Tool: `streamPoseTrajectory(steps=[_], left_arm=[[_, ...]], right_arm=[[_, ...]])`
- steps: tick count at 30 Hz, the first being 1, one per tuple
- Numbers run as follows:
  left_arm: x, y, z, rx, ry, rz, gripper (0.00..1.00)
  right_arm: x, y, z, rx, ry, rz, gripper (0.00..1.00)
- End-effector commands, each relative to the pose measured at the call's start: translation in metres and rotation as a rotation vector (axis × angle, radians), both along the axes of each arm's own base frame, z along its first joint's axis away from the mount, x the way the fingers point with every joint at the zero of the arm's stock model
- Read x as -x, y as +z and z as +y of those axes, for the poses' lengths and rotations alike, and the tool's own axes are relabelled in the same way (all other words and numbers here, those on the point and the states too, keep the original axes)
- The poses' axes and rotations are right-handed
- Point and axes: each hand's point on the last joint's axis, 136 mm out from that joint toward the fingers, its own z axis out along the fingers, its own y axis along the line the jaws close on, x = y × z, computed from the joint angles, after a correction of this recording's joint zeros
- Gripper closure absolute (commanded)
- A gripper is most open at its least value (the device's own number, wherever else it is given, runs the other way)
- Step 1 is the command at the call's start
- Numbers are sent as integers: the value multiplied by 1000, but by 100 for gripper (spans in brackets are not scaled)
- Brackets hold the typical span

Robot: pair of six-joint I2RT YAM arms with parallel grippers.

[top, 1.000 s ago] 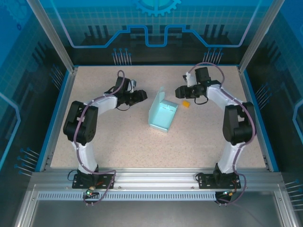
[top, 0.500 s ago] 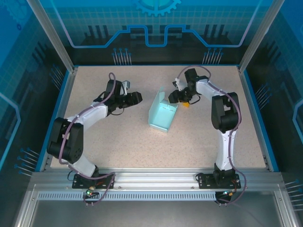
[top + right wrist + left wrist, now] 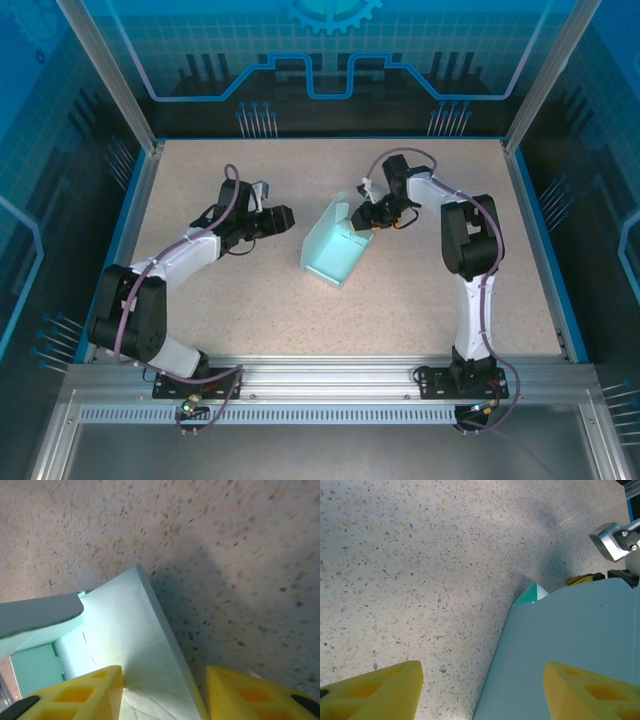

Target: Fold the paper box

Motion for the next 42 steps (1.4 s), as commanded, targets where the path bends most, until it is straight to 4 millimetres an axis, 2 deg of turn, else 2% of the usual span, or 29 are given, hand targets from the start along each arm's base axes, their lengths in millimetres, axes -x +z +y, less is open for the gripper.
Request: streamPoseTrajectory(steps=[1,4,11,14,17,22,30,37,42], left_arm=[[16,1,3,-25,-22,3,34],[26,15,2,4,-29,-14,33],[52,76,-13,43,-138,-166,29],[62,86,-23,-12,-213,-218,27],[65,82,-32,-84,-287,-229,27],[56,62,-36,-196,-327,-214,29],[52,47,-64,-226,-442,-200,50],[44,37,-64,-308,-443,-190,70],[43,37,-66,-322,-443,-200,78]], right_arm=[[16,13,11,-41,30,5,53],[22,11,13,-41,32,8,53],[23,15,14,-41,24,-4,53],[23,16,15,-37,23,-9,53],[23,15,16,-38,22,-10,53],[23,15,17,-43,26,-11,53],[26,17,21,-78,36,3,53],[32,21,27,-143,39,25,54],[35,25,30,-189,33,39,54]])
